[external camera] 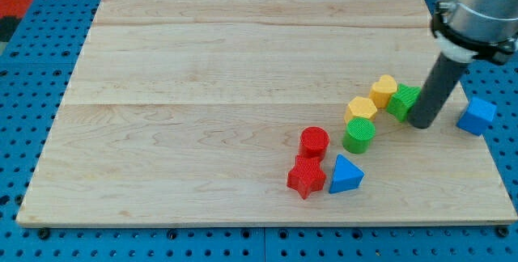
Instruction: Move the green star towards the center side
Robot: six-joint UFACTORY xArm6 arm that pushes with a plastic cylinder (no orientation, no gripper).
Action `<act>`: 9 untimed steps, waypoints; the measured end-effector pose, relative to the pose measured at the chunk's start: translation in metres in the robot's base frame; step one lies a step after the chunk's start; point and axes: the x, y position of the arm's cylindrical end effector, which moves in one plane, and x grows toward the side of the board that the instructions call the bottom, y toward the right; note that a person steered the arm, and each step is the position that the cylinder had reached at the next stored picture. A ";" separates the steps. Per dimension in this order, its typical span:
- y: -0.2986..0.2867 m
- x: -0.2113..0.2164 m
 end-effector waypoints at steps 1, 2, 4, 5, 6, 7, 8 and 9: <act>0.036 0.031; 0.128 0.003; 0.067 -0.042; 0.073 -0.059; 0.084 -0.064; 0.080 -0.038; 0.039 -0.013; -0.044 -0.032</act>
